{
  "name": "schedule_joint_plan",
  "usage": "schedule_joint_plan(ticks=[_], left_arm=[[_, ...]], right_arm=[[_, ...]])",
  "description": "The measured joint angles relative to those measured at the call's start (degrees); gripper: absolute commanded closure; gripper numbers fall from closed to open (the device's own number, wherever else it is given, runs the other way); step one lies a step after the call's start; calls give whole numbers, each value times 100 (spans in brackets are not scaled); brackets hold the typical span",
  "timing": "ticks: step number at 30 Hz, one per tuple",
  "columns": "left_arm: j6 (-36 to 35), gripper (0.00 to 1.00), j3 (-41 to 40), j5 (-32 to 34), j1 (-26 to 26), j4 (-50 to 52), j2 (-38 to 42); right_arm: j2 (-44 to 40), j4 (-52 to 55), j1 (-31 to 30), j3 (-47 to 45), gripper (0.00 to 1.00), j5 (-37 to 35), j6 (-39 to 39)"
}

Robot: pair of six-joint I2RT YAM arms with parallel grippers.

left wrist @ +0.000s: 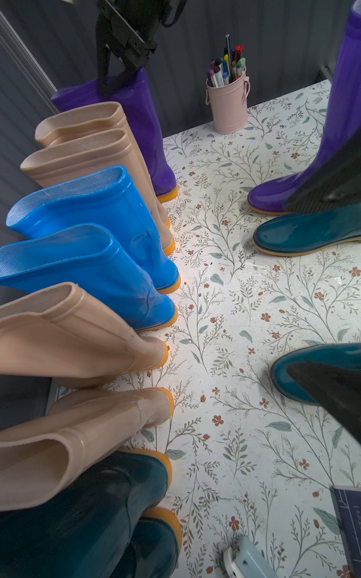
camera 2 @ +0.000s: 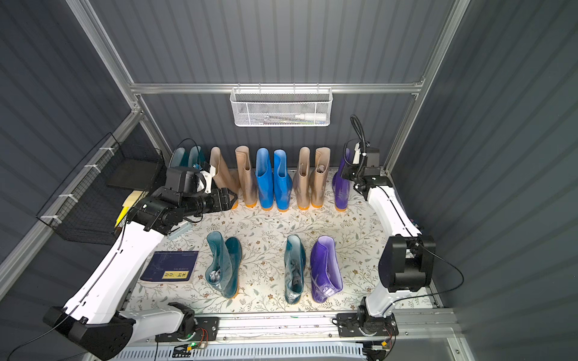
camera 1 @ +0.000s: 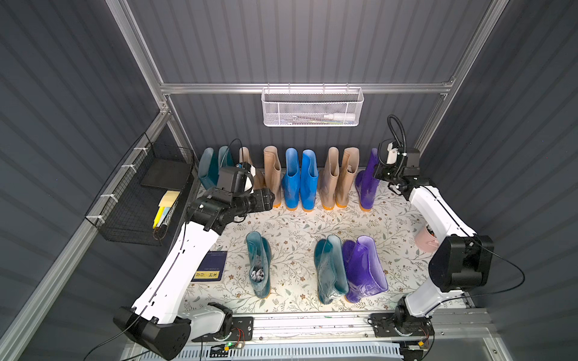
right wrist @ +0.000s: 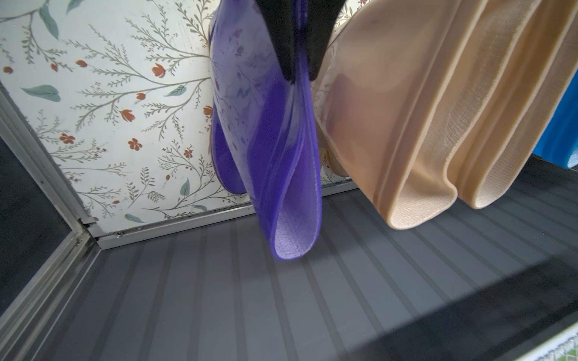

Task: Match and arrange rain boots in pairs
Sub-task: Place the rain boot at the center of the board.

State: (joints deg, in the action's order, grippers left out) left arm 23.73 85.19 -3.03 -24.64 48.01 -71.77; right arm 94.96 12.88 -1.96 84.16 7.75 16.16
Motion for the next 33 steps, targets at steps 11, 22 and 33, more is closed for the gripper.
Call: schedule_joint_plan(ticks=[11,22,33], left_arm=[[-4,22,0,-9,0,-4,0],[-295,18,81,-564,0,-57,-42],[-584,16,20,-1167,-2,-533,146]], right_arm=[[2,2,-48,-2,83,-13,-140],[-4,-107,-50,160,62,-22,-175],[-811,107,-50,157,50,-57,-243]])
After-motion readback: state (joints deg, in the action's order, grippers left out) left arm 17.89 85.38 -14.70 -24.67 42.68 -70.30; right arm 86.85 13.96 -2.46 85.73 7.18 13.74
